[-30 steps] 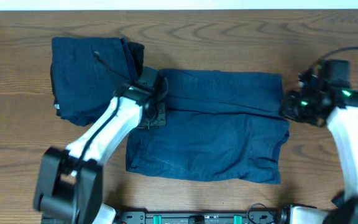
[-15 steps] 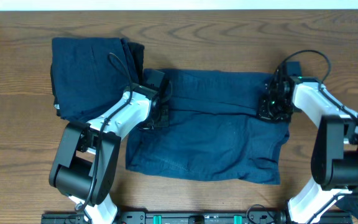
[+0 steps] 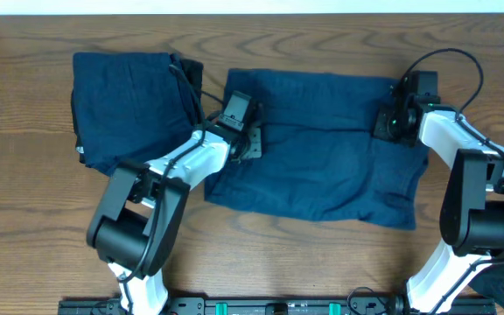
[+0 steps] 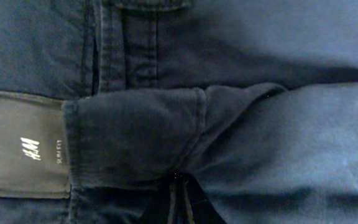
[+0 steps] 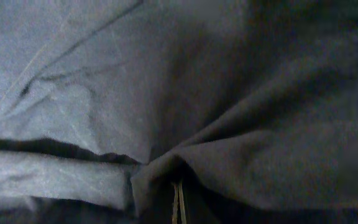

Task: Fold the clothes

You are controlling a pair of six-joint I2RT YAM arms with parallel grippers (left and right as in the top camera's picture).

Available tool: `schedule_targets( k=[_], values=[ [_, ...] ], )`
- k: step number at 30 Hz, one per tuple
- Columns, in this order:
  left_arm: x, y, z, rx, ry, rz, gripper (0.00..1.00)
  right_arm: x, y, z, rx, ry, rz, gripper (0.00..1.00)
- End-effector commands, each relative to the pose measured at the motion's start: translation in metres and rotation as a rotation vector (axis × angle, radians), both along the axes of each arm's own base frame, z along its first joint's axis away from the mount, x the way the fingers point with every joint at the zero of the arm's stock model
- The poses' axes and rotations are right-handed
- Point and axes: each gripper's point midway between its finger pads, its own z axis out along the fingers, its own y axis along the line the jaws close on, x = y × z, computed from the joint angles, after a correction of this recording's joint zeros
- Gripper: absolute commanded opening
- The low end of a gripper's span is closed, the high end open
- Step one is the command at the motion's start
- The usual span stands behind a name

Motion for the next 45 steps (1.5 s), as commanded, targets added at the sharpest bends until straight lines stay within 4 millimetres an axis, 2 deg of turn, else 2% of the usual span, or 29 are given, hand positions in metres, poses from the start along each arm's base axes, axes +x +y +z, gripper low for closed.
schedule_targets(
  k=[1,4,7,9,11,13,16,20,21,23,27,29,31,37,41,45],
  values=[
    [-0.012,-0.004,-0.021,-0.001,0.064,-0.007,0.06,-0.012,-0.014,-0.026,-0.071,0.074,0.002,0.02],
    [-0.006,-0.005,0.005,-0.019,0.019,-0.013,0.06,0.003,-0.015,0.0,-0.081,0.045,0.02,0.06],
    [-0.001,-0.005,0.047,-0.047,-0.052,-0.022,0.06,0.015,-0.016,0.038,-0.082,0.024,0.019,0.1],
    [-0.003,-0.003,0.075,-0.061,-0.097,-0.031,0.06,0.015,-0.016,0.069,-0.08,0.027,0.02,0.15],
    [-0.009,0.002,0.098,-0.056,-0.131,-0.054,0.07,0.006,-0.016,0.094,-0.078,0.049,0.019,0.24],
    [-0.018,0.01,0.112,-0.031,-0.144,-0.073,0.07,-0.009,-0.016,0.114,-0.073,0.084,0.012,0.3],
    [-0.029,0.02,0.116,-0.001,-0.119,-0.075,0.07,-0.036,-0.02,0.125,-0.055,0.154,-0.031,0.32],
    [-0.032,0.036,0.102,0.046,-0.075,-0.044,0.11,-0.07,-0.013,0.118,0.012,0.284,-0.039,0.29],
    [-0.031,0.039,0.099,0.053,-0.07,-0.038,0.12,-0.074,-0.011,0.114,0.025,0.298,-0.036,0.29],
    [-0.026,0.043,0.091,0.069,-0.064,-0.045,0.28,-0.082,-0.007,0.105,0.045,0.326,-0.032,0.29],
    [-0.012,0.049,0.071,0.083,-0.055,-0.054,0.36,-0.094,-0.005,0.083,0.053,0.367,-0.032,0.28],
    [-0.008,0.046,0.061,0.061,-0.046,-0.079,0.36,-0.101,-0.004,0.072,0.054,0.386,-0.032,0.28],
    [-0.004,0.041,0.052,0.018,-0.037,-0.111,0.4,-0.108,-0.004,0.062,0.056,0.403,-0.033,0.27],
    [0.0,0.035,0.032,-0.093,0.02,-0.127,0.52,-0.12,-0.002,0.043,0.059,0.429,-0.033,0.28],
    [-0.006,0.024,0.027,-0.183,0.066,-0.157,0.53,-0.121,-0.003,0.038,0.058,0.425,-0.033,0.28],
    [-0.011,0.023,0.023,-0.191,0.093,-0.161,0.53,-0.121,-0.002,0.037,0.058,0.424,-0.032,0.28]
  ],
)
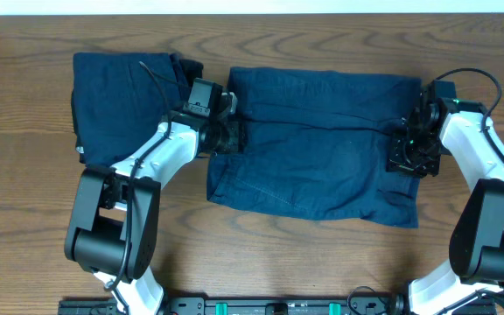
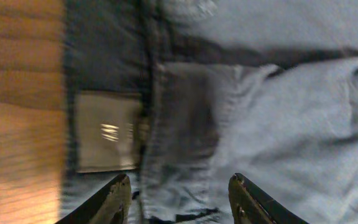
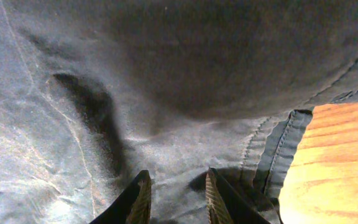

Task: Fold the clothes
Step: 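Release the right gripper and move it to the jeans' right end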

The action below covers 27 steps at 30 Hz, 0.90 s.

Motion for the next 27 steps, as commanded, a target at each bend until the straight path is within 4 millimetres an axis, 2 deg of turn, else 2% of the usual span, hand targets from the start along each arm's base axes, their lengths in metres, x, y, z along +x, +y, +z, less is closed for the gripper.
schedule_targets(
  k=[1,6,11,16,19,22,27],
  values=[
    [-0.01,-0.007,-0.005,-0.04,0.039,-0.04,0.53,-0.002,0.0,-0.005,0.009,0.012,-0.013,0.28],
    [-0.016,-0.005,-0.007,-0.032,0.068,-0.041,0.52,0.002,0.0,-0.005,0.007,-0.002,-0.011,0.28],
    [-0.026,-0.002,-0.011,-0.019,0.111,-0.04,0.47,0.001,-0.006,-0.005,0.007,0.0,-0.031,0.28],
    [-0.027,-0.002,-0.011,-0.017,0.118,-0.039,0.47,-0.001,-0.031,-0.004,0.037,-0.008,-0.128,0.18],
    [-0.027,-0.002,-0.011,-0.016,0.117,-0.039,0.47,0.004,-0.034,0.002,0.178,-0.061,-0.152,0.12],
    [-0.027,-0.002,-0.011,-0.016,0.117,-0.039,0.47,0.006,-0.046,0.008,0.269,-0.107,-0.21,0.12],
    [-0.026,-0.002,-0.011,-0.017,0.113,-0.039,0.47,0.009,-0.078,0.009,0.29,-0.179,-0.313,0.12]
  ],
)
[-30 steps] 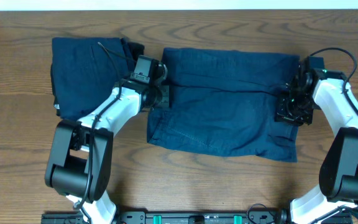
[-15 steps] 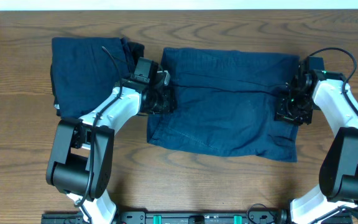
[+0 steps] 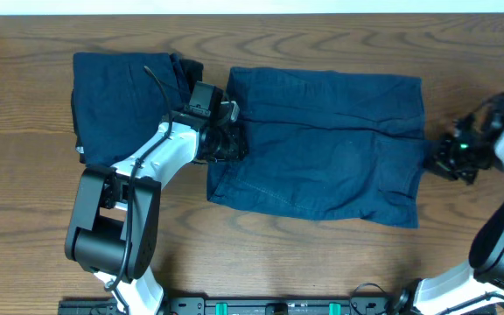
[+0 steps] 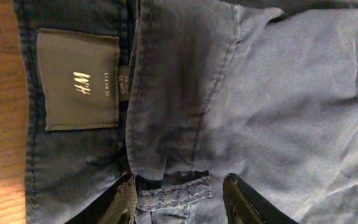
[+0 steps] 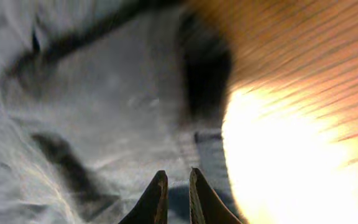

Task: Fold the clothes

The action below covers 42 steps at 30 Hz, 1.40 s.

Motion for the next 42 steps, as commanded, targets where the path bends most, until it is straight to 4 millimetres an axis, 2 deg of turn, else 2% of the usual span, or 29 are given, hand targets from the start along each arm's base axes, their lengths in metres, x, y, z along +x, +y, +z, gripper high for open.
schedule_targets(
  k=[1,5,10,14,24,29,36,42],
  values=[
    [-0.005,-0.001,-0.006,-0.003,0.017,-0.02,0.47,0.001,-0.004,-0.002,0.072,-0.044,-0.027,0.11],
    [-0.005,-0.001,-0.006,-0.002,0.019,-0.02,0.47,-0.001,-0.014,-0.011,0.053,-0.063,-0.054,0.09],
    [-0.005,-0.001,-0.006,-0.002,0.017,-0.02,0.47,0.0,-0.016,-0.034,0.031,-0.114,-0.078,0.05],
    [-0.005,-0.001,-0.006,-0.002,0.017,-0.02,0.47,0.006,-0.017,-0.044,0.024,-0.165,-0.104,0.01],
    [-0.004,0.0,-0.007,0.005,0.016,-0.018,0.47,0.022,-0.005,-0.031,0.108,-0.296,-0.046,0.01],
    [-0.005,0.0,-0.007,0.005,0.018,-0.018,0.47,0.019,-0.014,-0.025,0.122,-0.283,-0.074,0.01],
    [-0.005,0.001,-0.007,0.009,0.017,-0.017,0.47,0.007,-0.01,-0.018,0.178,-0.218,-0.097,0.03],
    [-0.004,0.003,-0.008,0.022,0.014,-0.012,0.47,0.014,-0.027,-0.025,0.058,-0.233,-0.069,0.03]
  ],
)
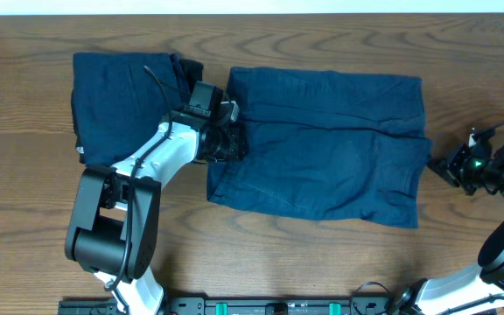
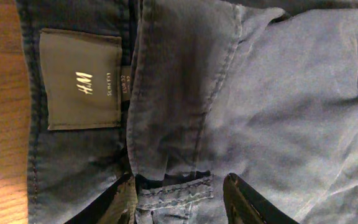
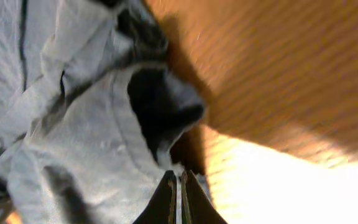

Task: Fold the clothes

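Note:
Dark blue shorts (image 1: 322, 149) lie spread flat mid-table, waistband to the left, with the tan H&M label (image 2: 82, 79) showing. My left gripper (image 1: 226, 140) rests on that waistband; in the left wrist view the left gripper (image 2: 182, 199) is open, with a belt loop (image 2: 173, 190) between its fingers. On the bare wood, my right gripper (image 1: 455, 166) is a little beyond the shorts' right edge. The right wrist view shows this right gripper (image 3: 179, 199) shut on nothing, and the shorts' crumpled corner (image 3: 104, 124) ahead of it.
A folded dark blue garment (image 1: 121, 105) lies at the far left, close to the shorts' waistband and my left arm. The wooden table (image 1: 322, 262) runs on in front of the shorts and to their right.
My right gripper has moved slightly further right, away from the shorts' edge, and its fingers have drawn fully together. The left gripper and the shorts have not changed.
Both grippers were first shut on pinched folds of the shorts, left near the waistband and right near the far top corner. Then both were open, with the cloth lying flatter. After that the right gripper was off the right edge, narrowing, and is now shut on the bare table.

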You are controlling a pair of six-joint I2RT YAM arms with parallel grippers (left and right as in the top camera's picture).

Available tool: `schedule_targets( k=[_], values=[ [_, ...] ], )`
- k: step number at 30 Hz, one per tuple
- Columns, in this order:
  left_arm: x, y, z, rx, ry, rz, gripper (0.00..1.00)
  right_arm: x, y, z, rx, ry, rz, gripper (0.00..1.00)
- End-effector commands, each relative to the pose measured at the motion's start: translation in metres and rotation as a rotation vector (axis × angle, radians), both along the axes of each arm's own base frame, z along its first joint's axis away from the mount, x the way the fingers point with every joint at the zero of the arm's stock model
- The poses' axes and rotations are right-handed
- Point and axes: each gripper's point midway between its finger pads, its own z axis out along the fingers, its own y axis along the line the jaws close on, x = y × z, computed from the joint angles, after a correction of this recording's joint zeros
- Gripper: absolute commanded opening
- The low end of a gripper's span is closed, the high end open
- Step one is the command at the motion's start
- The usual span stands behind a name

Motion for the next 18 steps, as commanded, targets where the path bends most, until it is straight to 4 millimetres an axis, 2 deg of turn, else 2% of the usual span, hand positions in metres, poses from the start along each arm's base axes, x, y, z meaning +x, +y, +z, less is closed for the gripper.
schedule_targets(
  k=[1,11,18],
  values=[
    [-0.004,0.002,-0.008,0.018,0.014,-0.014,0.47,0.006,-0.012,-0.002,-0.067,-0.013,0.011,0.02],
    [-0.004,0.002,-0.008,0.018,0.014,-0.014,0.47,0.016,-0.019,-0.009,-0.108,-0.079,-0.006,0.01],
    [-0.004,0.002,-0.008,0.018,0.014,-0.014,0.47,0.024,-0.005,-0.016,-0.051,-0.191,0.006,0.01]
  ],
)
